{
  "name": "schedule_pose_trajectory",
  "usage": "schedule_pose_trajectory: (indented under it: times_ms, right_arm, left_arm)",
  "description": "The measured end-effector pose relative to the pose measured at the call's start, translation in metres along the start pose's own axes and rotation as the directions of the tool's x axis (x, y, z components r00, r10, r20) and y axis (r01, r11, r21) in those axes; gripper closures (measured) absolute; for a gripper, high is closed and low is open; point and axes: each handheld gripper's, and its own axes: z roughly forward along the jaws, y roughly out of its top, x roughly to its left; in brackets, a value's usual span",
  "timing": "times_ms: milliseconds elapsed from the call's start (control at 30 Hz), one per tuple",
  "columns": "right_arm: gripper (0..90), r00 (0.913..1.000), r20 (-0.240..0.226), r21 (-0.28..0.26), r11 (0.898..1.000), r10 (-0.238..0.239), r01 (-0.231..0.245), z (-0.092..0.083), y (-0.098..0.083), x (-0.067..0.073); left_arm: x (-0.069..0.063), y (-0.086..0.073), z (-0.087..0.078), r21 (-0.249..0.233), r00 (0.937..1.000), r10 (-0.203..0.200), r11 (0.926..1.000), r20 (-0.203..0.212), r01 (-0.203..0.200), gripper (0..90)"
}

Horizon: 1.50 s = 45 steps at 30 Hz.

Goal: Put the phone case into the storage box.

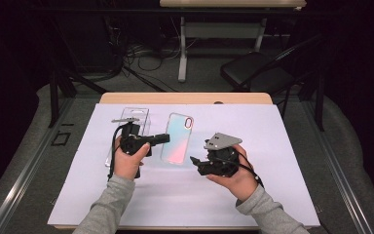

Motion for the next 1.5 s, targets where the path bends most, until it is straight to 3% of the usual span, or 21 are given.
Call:
schedule_pose_trajectory:
  times_ms: [167, 400, 867, 1067, 1200, 1467, 1500]
  right_arm:
    - [27.8, 0.9995, 0.001, -0.010, 0.999, 0.032, -0.032, 0.000, -0.002, -0.005]
    - [27.8, 0.9967, -0.006, -0.032, 0.996, 0.080, -0.081, 0.002, -0.003, -0.011]
    - [27.8, 0.9830, -0.030, -0.089, 0.979, 0.181, -0.183, -0.002, -0.005, -0.021]
    - [29.9, 0.9711, -0.063, -0.084, 0.968, 0.230, -0.235, -0.004, -0.010, -0.025]
    - [30.7, 0.9563, -0.109, -0.103, 0.954, 0.271, -0.282, -0.006, -0.012, -0.028]
    - [28.9, 0.9324, -0.177, -0.106, 0.936, 0.315, -0.337, -0.006, -0.016, -0.028]
    - [28.7, 0.9261, -0.189, -0.107, 0.931, 0.327, -0.350, -0.006, -0.017, -0.028]
  left_arm:
    - [0.000, -0.003, -0.005, -0.041, 0.9999, -0.003, 0.9992, 0.010, 0.003, 82.5]
    - [-0.002, -0.007, -0.007, -0.057, 0.9998, 0.017, 0.9983, 0.011, -0.016, 82.5]
    - [-0.011, -0.012, -0.009, -0.086, 0.9986, 0.053, 0.9949, 0.009, -0.052, 82.5]
    - [-0.012, -0.015, -0.008, -0.091, 0.9978, 0.065, 0.9938, 0.008, -0.064, 82.5]
    - [-0.014, -0.017, -0.007, -0.096, 0.9977, 0.067, 0.9932, 0.011, -0.065, 82.5]
    - [-0.018, -0.023, -0.007, -0.095, 0.9968, 0.077, 0.9927, 0.022, -0.075, 82.5]
    - [-0.018, -0.024, -0.007, -0.097, 0.9968, 0.076, 0.9926, 0.024, -0.073, 82.5]
